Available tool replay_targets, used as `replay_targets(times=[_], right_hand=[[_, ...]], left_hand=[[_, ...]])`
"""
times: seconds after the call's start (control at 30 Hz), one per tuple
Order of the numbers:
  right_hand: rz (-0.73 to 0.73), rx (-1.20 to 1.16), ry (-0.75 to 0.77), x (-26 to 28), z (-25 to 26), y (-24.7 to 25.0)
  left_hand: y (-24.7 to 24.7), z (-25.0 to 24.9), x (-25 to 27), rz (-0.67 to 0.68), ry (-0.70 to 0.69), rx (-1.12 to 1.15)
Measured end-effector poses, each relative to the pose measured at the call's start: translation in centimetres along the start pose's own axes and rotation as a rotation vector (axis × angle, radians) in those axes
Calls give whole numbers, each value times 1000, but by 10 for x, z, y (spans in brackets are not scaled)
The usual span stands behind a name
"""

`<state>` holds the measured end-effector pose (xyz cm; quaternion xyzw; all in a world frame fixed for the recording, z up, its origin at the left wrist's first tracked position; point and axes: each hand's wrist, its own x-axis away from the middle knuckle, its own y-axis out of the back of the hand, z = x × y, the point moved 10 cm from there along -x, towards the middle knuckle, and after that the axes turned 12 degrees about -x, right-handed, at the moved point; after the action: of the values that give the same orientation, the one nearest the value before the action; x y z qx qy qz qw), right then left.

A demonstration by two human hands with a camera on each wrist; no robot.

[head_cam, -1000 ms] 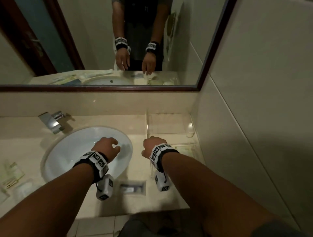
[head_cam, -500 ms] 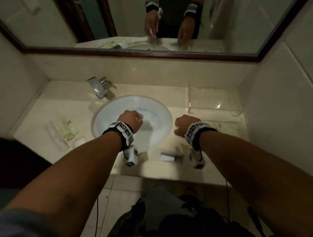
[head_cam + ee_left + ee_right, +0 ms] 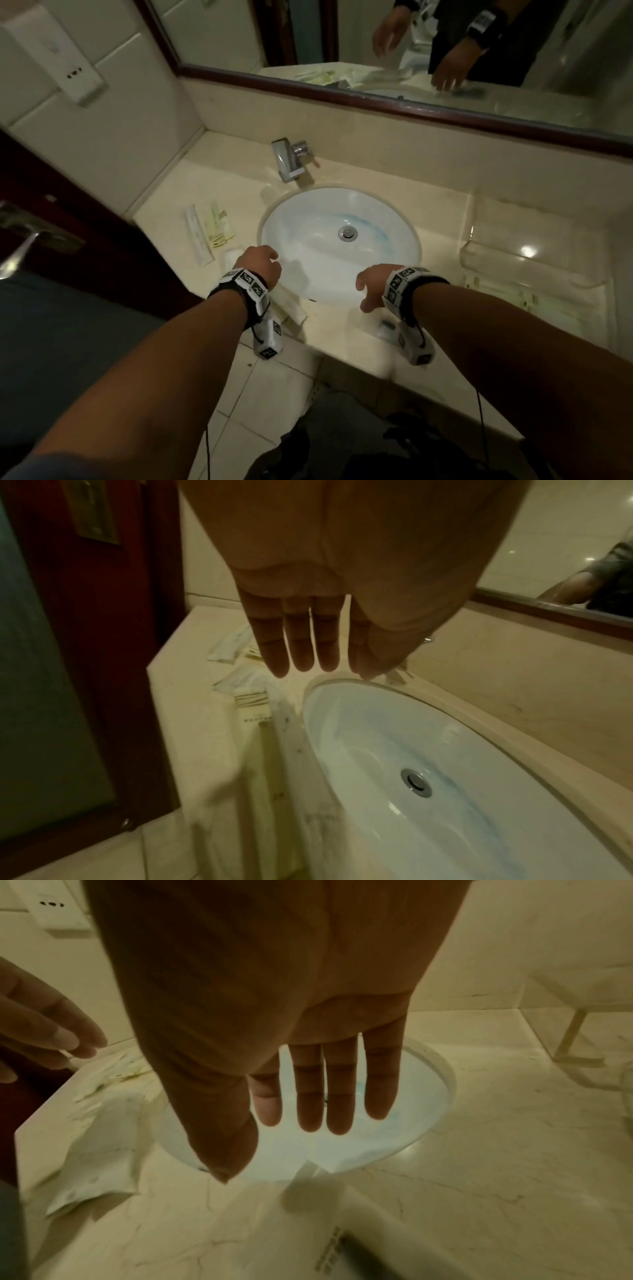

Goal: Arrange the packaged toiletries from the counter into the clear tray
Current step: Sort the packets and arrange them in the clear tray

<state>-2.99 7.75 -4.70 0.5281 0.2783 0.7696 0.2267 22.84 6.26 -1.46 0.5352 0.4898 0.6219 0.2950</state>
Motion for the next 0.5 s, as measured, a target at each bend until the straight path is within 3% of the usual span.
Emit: replay_targets(times=[0.17, 0.5], right_hand=[[73, 70, -15, -13, -4, -22], [71, 150, -20, -1, -23, -42]], left_hand=[[-22, 15, 24, 74, 80, 1], [-56, -3, 55, 130, 73, 25]])
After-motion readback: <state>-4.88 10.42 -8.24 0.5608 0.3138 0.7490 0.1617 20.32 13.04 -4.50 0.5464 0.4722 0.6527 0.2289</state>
